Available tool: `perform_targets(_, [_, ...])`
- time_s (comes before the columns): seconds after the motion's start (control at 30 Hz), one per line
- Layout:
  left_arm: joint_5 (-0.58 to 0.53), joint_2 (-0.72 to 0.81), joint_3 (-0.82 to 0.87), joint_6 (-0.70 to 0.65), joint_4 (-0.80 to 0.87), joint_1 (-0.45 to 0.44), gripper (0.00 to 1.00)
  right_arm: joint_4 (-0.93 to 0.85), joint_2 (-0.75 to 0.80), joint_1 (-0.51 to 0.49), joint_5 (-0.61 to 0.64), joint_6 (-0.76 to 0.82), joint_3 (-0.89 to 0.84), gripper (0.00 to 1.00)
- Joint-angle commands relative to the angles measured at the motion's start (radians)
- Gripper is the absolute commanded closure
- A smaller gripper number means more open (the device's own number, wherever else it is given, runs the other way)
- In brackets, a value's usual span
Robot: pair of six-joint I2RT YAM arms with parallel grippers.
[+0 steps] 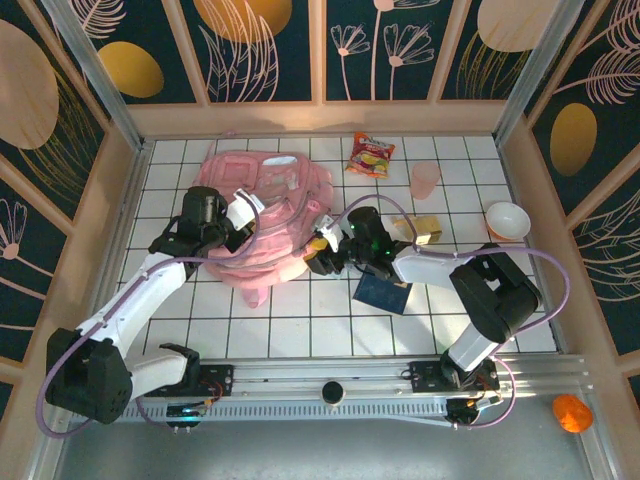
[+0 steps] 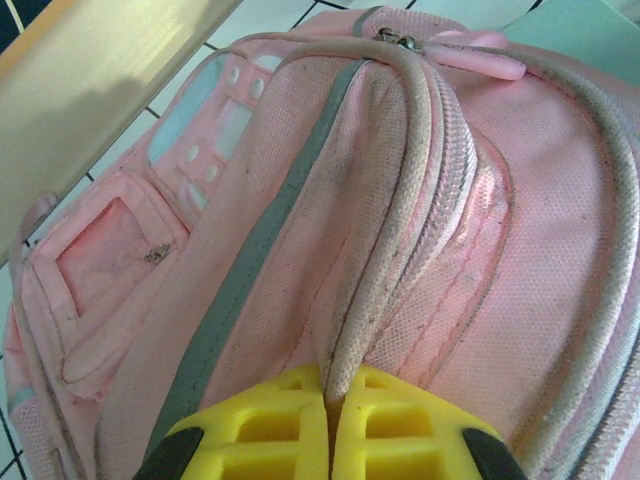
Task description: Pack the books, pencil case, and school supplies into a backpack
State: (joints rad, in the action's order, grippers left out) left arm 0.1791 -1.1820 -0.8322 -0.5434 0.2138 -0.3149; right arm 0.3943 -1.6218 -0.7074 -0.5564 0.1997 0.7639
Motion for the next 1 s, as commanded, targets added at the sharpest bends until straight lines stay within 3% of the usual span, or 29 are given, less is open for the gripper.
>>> perform_targets(0.0, [0.046,0.008,-0.051,0.052,-0.117,0.004,1.00,0.080,-0.019,0.002,-0.073,-0.086,-0.011,0.53])
perform_targets(0.3, [0.073,0.017,-0.050,0.104,-0.149,0.004,1.00,0.059,-0.076,-0.001,0.014,-0.134,0.028,0.65])
perform_targets(0.43, [0.045,0.019,-0.047,0.151,-0.173,0.005,1.00,0.064,-0.052,0.000,0.040,-0.149,0.008,0.93])
perform_targets(0.53, [0.003,0.021,-0.042,0.187,-0.188,0.005,1.00,0.079,-0.019,-0.002,0.050,-0.172,-0.012,1.00])
perform_targets(0.73, [-0.066,0.038,-0.025,0.292,-0.209,0.000,1.00,0.082,0.025,-0.031,0.086,-0.217,-0.011,1.00])
perform_targets(0.97, [-0.153,0.059,0.012,0.379,-0.223,-0.072,1.00,0.063,0.047,-0.083,0.131,-0.259,0.028,1.00])
